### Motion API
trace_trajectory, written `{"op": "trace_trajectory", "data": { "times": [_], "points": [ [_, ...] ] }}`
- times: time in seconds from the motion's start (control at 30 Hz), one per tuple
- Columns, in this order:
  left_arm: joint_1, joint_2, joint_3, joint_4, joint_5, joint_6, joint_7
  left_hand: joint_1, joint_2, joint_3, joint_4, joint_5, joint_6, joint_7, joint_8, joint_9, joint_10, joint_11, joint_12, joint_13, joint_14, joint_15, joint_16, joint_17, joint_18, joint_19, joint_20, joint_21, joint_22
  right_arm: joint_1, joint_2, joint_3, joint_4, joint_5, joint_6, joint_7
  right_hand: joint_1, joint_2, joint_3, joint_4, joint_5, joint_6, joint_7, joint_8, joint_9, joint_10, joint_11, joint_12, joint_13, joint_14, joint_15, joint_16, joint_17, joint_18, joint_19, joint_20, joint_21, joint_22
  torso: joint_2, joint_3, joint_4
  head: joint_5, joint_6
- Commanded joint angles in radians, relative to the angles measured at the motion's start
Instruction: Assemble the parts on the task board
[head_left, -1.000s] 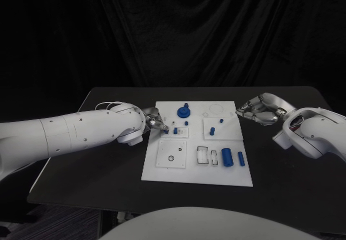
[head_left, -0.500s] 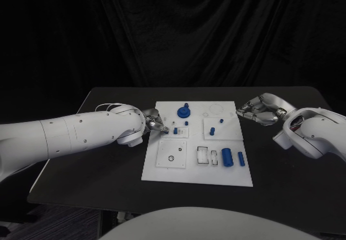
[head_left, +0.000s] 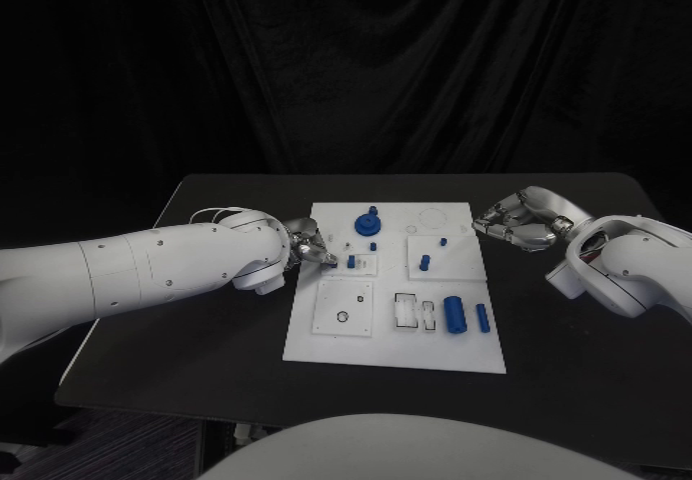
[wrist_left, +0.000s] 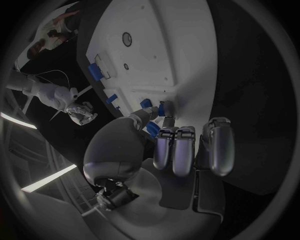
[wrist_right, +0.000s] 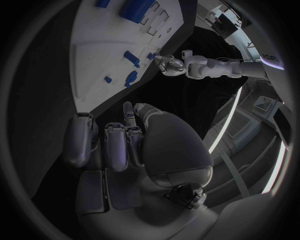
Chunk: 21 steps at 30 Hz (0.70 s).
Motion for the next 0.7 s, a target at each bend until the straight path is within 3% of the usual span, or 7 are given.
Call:
{"op": "trace_trajectory", "data": {
  "times": [0.03,0.7],
  "points": [
    [-0.008,-0.002,-0.004,0.0,-0.004,0.019,0.012,0.004,-0.001,0.017,-0.008,0.06,0.002,-0.004,0.004,0.0,0.102,-0.007,0.004,0.263,0.106,-0.008,0.003,0.263,0.012,-0.004,0.0,-0.006,0.1,-0.003,0.0,0.001,-0.001,-0.004,0.008,-0.019,0.01,-0.004,-0.002,-0.006,0.004,0.0,0.002,-0.002,0.001,-0.006,0.002,-0.006,0.113,0.049,-0.003,-0.003,0.05,0.003,0.003,0.001,-0.005,0.1,0.0,0.0002,0.0002,-0.001,0.0],
    [-0.008,-0.011,-0.004,0.011,-0.004,0.039,0.01,0.0,-0.005,0.014,-0.008,0.046,0.002,-0.004,0.005,0.001,0.102,-0.006,0.004,0.263,0.106,-0.007,0.003,0.263,0.013,-0.007,0.0,-0.01,0.098,-0.004,0.001,0.001,-0.002,-0.004,0.014,-0.025,0.011,-0.003,0.0,-0.008,0.006,-0.002,0.002,-0.003,0.001,-0.008,0.003,-0.007,0.111,0.048,-0.003,-0.004,0.049,0.004,0.002,0.001,-0.008,0.099,0.0,0.0005,-0.0002,-0.001,0.0]
  ]
}}
